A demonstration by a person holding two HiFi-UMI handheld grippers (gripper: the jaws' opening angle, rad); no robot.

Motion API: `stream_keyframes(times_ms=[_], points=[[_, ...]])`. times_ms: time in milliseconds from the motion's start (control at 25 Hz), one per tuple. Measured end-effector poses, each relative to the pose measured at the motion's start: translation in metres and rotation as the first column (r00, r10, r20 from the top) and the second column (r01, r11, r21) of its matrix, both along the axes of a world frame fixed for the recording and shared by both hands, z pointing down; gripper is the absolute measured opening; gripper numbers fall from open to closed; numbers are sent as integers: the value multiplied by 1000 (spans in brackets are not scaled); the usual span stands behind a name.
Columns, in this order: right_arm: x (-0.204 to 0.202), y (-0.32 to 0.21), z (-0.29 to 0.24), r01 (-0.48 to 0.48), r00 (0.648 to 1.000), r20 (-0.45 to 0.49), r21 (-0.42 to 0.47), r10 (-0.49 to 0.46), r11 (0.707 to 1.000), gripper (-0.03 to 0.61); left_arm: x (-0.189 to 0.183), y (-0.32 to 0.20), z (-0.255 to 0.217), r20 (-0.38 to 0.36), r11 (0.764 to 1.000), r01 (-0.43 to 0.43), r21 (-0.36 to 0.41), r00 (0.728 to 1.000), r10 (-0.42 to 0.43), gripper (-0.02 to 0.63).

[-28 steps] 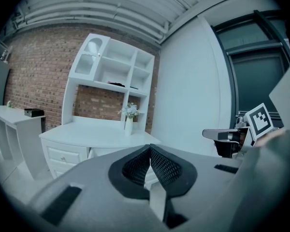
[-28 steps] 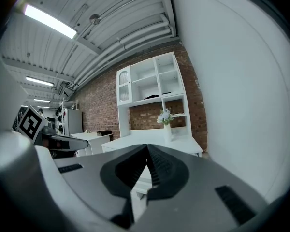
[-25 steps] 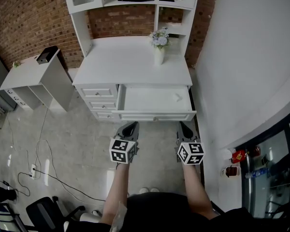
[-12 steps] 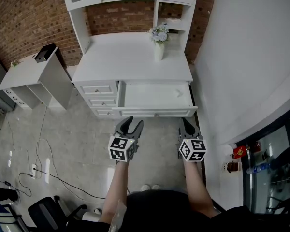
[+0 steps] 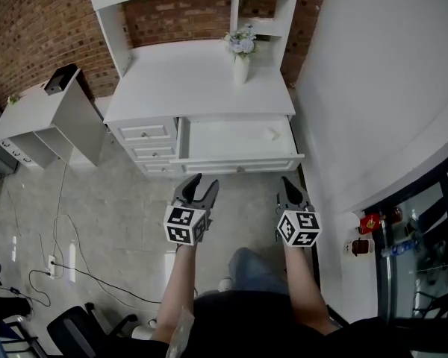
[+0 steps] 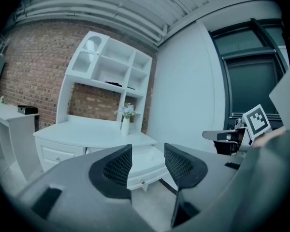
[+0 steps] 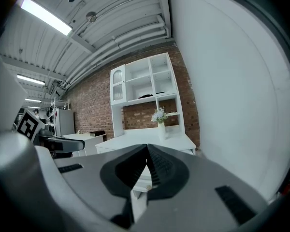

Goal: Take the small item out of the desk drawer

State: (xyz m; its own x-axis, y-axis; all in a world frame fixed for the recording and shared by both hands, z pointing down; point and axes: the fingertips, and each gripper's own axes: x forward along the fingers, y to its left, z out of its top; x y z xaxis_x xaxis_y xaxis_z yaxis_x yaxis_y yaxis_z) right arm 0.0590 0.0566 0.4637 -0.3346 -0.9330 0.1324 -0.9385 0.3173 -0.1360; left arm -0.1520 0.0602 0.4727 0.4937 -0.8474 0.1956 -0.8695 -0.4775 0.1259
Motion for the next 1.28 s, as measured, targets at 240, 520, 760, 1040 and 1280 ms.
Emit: stream_keyframes(times_ms=[240, 520, 760, 1040, 1280], points=[[9, -20, 5, -26, 1000, 13, -6, 26, 1000, -3, 2, -21, 10, -4, 1000, -3, -14, 1000, 3, 181], [18, -83, 14, -24, 999, 27, -6, 25, 1000, -2, 9, -81, 21, 13, 1000, 5, -27, 1000, -4, 181], [22, -170, 7, -4, 999, 32, -3, 4, 1000, -2, 12, -158, 18, 21, 999, 32, -35, 999, -31, 181], [25, -272, 8, 35, 999, 28, -29, -34, 999, -2, 17, -249, 22, 22, 996, 67, -62, 998, -65, 183], [12, -335, 17, 92, 996, 6, -50, -92, 994, -2, 6, -307, 31, 15, 989, 123, -76, 992, -122, 185]])
